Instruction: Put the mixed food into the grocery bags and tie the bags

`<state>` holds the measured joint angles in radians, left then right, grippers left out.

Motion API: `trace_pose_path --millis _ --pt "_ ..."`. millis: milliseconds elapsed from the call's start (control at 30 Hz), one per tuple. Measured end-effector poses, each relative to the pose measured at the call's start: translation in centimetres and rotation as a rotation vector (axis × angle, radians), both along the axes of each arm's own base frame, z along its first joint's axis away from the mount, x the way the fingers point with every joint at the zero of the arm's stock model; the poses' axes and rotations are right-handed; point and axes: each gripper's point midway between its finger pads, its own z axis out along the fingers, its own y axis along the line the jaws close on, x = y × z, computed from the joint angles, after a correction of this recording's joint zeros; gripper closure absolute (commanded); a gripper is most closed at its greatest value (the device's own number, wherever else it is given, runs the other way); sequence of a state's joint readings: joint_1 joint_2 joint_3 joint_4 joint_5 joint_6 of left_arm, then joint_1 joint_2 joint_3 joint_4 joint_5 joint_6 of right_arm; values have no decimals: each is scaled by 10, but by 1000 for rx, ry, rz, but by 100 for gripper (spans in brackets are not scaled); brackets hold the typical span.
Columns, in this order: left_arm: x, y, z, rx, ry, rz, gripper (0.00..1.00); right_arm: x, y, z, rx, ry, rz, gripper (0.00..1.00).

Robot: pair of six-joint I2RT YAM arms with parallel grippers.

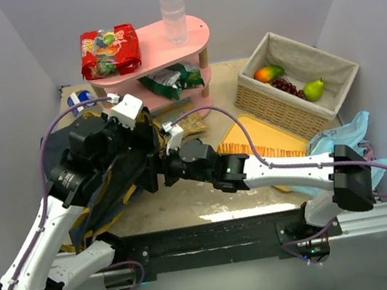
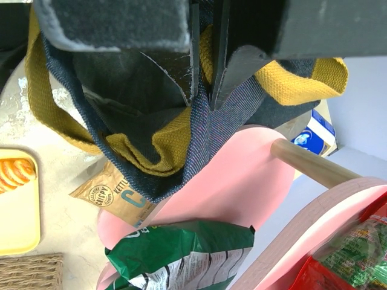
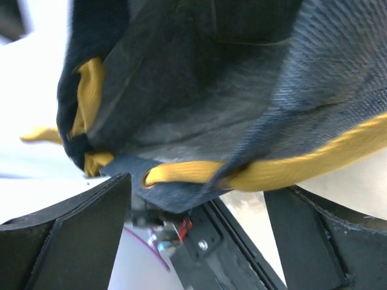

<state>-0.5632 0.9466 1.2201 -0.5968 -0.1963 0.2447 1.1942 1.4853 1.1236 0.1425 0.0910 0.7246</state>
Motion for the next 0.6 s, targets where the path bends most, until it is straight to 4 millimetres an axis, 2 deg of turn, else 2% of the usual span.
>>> trace_pose_path --millis 100,133,200,233,300,333,600 --pt "2 1 0 6 -2 11 100 2 12 -13 15 42 -11 32" --pt "2 2 0 7 -4 12 100 2 16 -19 14 56 -9 45" --pt "3 2 1 13 -7 10 100 1 23 -29 11 75 0 60" --pt "3 2 1 17 -9 9 100 0 26 -32 15 84 11 75" --pt "3 2 2 31 -14 4 100 -3 31 -30 34 87 29 88" --pt "3 2 3 39 -17 -1 100 -3 34 -24 49 82 34 98" --pt "12 0 31 139 -75 -54 100 -4 54 43 230 50 77 100"
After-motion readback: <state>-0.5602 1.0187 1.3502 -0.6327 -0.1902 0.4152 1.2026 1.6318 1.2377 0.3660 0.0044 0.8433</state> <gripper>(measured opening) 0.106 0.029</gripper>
